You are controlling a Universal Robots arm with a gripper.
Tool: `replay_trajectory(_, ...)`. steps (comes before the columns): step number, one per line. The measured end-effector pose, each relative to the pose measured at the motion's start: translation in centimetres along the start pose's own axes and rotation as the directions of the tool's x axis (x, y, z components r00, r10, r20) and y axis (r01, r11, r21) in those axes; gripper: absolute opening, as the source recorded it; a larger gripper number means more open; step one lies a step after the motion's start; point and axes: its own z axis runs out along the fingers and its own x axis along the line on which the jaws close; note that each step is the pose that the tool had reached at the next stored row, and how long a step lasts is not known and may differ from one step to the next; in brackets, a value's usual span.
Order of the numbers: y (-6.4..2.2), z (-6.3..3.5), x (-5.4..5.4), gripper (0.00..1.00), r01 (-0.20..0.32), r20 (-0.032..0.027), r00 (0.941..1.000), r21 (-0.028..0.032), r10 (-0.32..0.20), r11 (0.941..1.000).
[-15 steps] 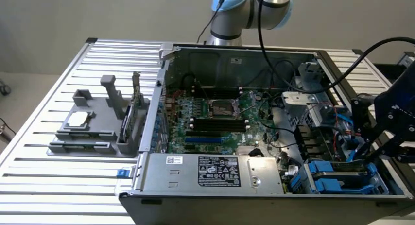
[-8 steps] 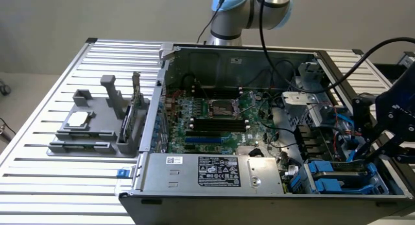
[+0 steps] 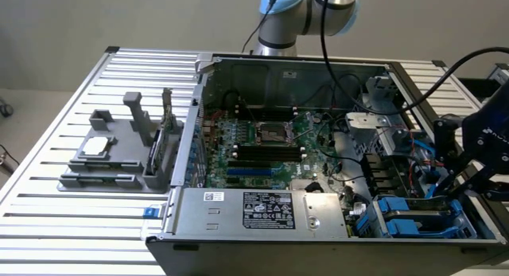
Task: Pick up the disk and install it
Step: 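Insert the first disk wire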
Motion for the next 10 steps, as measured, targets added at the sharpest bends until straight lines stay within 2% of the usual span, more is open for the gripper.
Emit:
replay_trajectory(5,0.35,0.27,-0.19,0.23,-0.007,-0.0093,0.9999,0.0165,0.007,0.9998)
replay_trajectory(10,0.54,0.47,-0.3,0.23,-0.01,-0.026,0.9996,0.0468,0.011,0.9989)
